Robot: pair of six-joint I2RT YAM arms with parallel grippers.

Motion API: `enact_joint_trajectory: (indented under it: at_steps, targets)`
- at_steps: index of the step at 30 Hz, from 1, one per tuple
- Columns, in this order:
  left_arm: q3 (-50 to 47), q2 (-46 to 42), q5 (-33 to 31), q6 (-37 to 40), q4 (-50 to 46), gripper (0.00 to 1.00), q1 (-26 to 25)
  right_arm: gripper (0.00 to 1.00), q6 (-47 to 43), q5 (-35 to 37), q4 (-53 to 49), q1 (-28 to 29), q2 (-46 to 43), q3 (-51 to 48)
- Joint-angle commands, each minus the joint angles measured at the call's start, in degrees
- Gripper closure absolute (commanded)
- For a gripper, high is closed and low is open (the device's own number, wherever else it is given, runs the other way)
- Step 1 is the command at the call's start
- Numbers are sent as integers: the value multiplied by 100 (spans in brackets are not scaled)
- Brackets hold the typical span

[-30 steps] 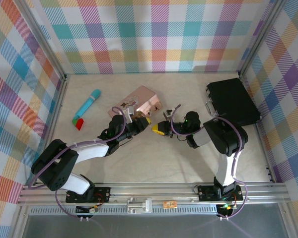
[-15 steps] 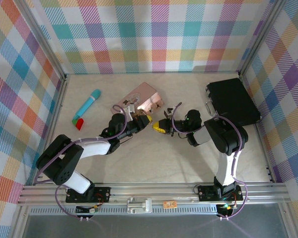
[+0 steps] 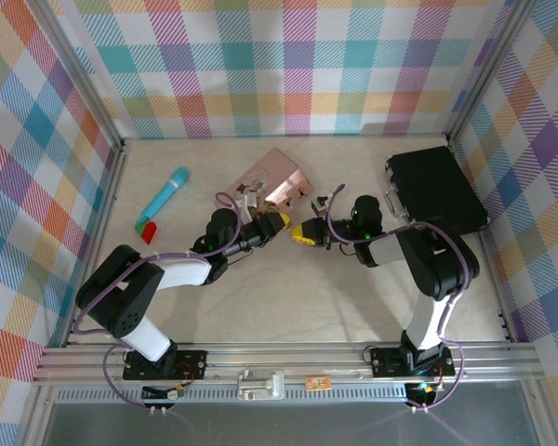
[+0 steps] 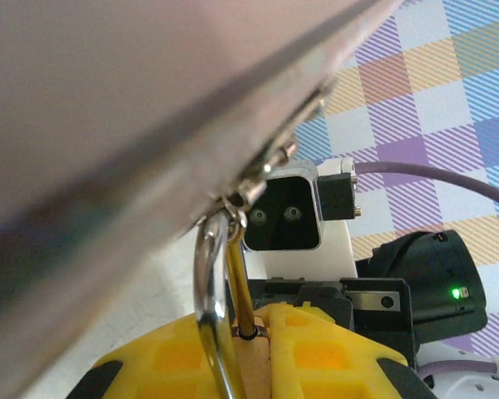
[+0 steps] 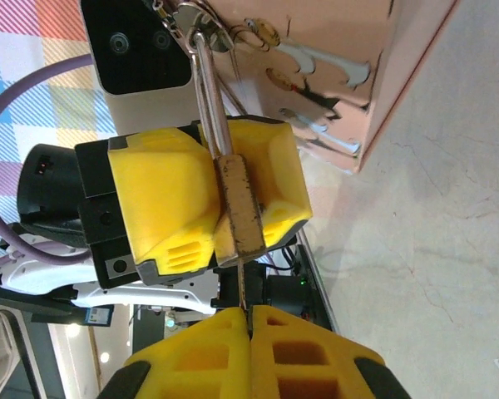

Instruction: Unlock the padlock with the key

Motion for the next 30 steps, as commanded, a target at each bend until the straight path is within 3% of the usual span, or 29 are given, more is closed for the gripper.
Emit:
enact_joint_trajectory:
  at_steps: [1,4,9,15,19,24,27,30]
  targets:
    - [211,-607,1545,449,-445,100,-388,100,-1137,1401,-1490,-262,-499,408]
    - [217,-661,1467,495,-533,100,-383,100,-1396,1675,-2086,-264,-673,462]
    - [126,-465,1283,233,-42,100,-397,100,-639,2058,-1404,-168,-511,218]
    - [47,-383,631,132,181,100,-401,100,-520,2651,-1610,263,-811,-148]
    - [-85,-629,-328,463,-579,100,-388,100,-732,2846,-1974,255,-1089,-454]
    - [3,-1067,-2282,1045,-2208,100,-386,100,-1125,3126,-2584,228,-1403,-632]
    - [77,-1020,-3065,1221,-2303,100,-388,100,-1305,3195,-2857,236,-1523,-690]
    - [270,-601,-3333,1282,-2179,100,-394,100,-1443,3256,-3020,229,-1635,-732]
